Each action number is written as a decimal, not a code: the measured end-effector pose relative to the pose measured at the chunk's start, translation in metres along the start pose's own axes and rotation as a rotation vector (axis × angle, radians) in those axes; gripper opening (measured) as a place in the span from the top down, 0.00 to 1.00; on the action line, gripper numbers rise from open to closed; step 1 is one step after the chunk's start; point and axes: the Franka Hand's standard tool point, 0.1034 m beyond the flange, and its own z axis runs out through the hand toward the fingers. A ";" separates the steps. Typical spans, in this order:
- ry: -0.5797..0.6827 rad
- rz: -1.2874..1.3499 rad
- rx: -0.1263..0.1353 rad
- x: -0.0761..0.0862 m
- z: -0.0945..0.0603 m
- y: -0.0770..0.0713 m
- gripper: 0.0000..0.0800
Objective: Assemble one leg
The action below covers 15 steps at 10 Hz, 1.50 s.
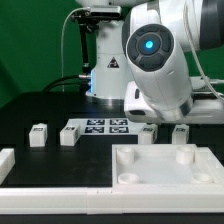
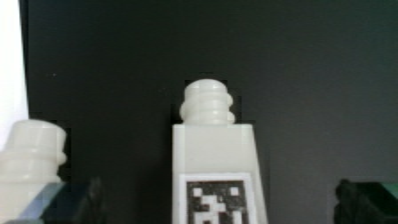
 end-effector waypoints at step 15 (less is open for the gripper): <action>0.008 0.031 -0.022 0.005 0.016 -0.005 0.64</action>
Offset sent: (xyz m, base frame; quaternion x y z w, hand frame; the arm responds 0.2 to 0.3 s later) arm -0.0071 -0.0056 -0.0185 -0.0166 0.0181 0.0039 0.9997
